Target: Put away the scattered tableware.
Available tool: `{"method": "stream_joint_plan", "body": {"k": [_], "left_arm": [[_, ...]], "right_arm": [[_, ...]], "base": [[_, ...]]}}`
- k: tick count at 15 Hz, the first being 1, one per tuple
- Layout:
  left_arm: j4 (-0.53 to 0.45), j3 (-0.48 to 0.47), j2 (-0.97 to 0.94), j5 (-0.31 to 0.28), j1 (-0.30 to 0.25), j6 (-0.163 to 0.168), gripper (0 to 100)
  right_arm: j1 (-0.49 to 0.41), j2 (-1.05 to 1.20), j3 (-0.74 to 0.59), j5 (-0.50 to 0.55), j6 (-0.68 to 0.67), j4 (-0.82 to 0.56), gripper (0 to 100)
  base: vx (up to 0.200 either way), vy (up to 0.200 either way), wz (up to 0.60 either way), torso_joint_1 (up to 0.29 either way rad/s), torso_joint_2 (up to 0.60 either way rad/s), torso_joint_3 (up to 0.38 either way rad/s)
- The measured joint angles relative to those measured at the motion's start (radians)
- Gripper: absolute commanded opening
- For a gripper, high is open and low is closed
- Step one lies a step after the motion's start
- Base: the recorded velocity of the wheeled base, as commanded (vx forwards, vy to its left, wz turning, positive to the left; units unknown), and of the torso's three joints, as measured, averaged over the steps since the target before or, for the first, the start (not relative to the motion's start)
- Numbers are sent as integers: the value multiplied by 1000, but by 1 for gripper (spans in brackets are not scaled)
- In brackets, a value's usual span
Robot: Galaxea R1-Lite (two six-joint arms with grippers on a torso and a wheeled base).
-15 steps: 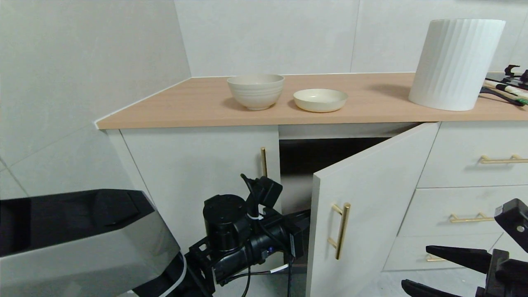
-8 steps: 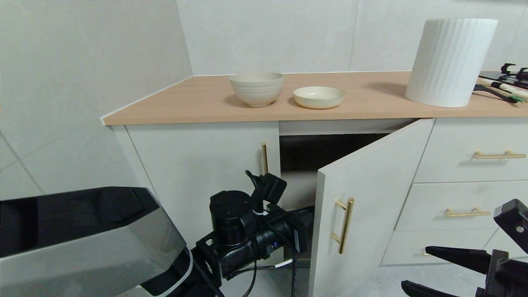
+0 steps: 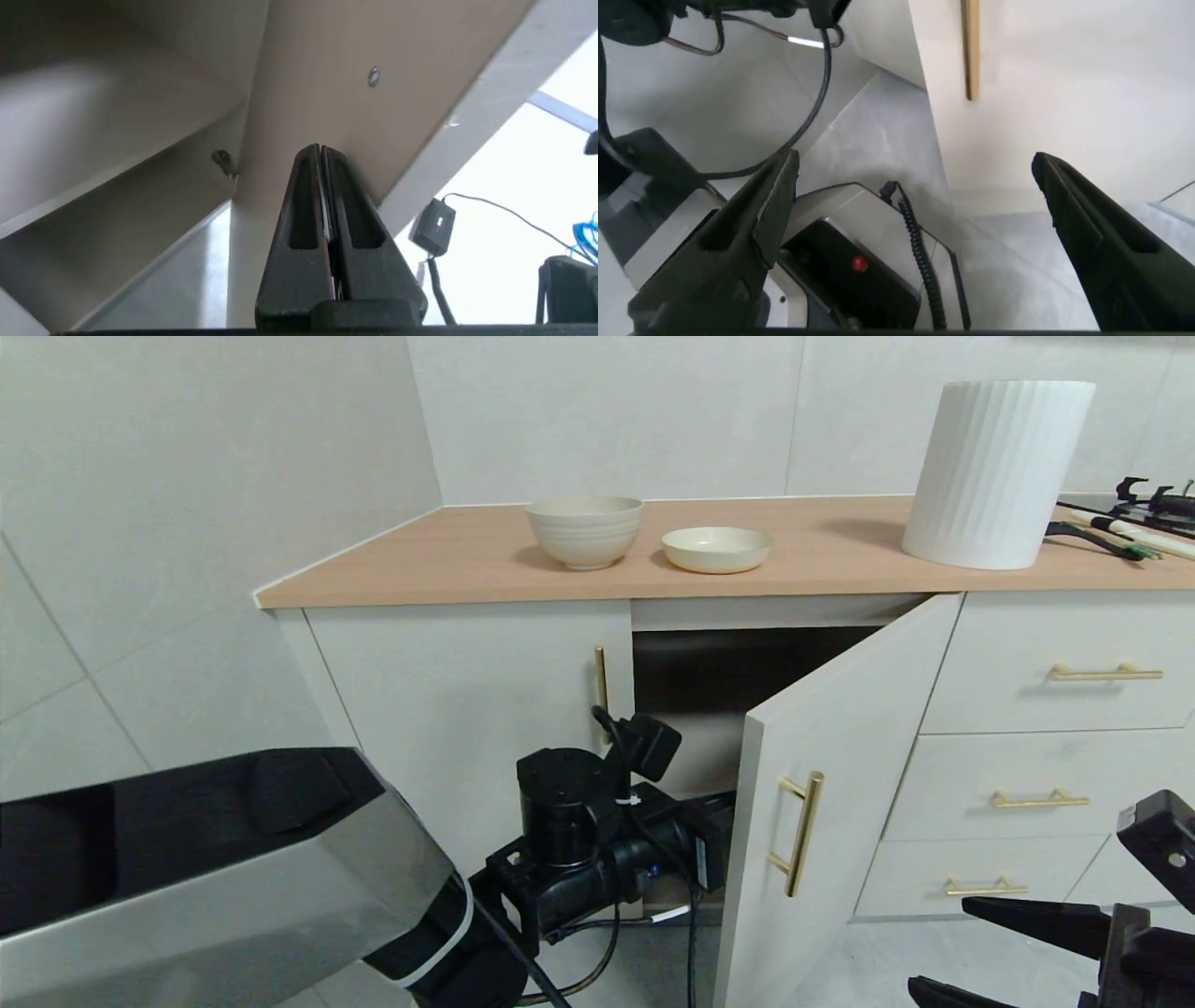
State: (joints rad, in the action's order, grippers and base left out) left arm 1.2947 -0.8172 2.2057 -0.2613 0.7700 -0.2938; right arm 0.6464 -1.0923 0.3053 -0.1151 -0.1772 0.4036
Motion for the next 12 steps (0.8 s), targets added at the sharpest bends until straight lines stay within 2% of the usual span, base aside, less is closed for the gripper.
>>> {"method": "stream_joint_plan", "body": {"k": [4,5,7,8,9,11,12], "left_arm": [[-4,-26,4,76,27,41,0],[-4,-31,5,79,43,49,0],[-4,-33,0,79,109,53,0],[-3,-25,-11,60,153,43,0],[-1,-3,-33,5,193,19,0],[-1,75,-100,-170,250,-63,0],[-2,100,-124,-190,262,-79,0]], "right_arm": [[1,14,1,-74,0,0,100],[1,21,1,-94,0,-1,100],[10,49,-1,-166,0,-14,100],[26,67,-2,-200,0,-35,100],[46,90,-3,-235,0,-71,100],[89,143,0,-306,8,-159,100],[98,158,4,-311,16,-164,100]], "base": [[0,0,0,0,0,0],[0,0,0,0,0,0],[0,0,0,0,0,0],[0,0,0,0,0,0],[0,0,0,0,0,0],[0,0,0,0,0,0],[0,0,0,0,0,0]]}}
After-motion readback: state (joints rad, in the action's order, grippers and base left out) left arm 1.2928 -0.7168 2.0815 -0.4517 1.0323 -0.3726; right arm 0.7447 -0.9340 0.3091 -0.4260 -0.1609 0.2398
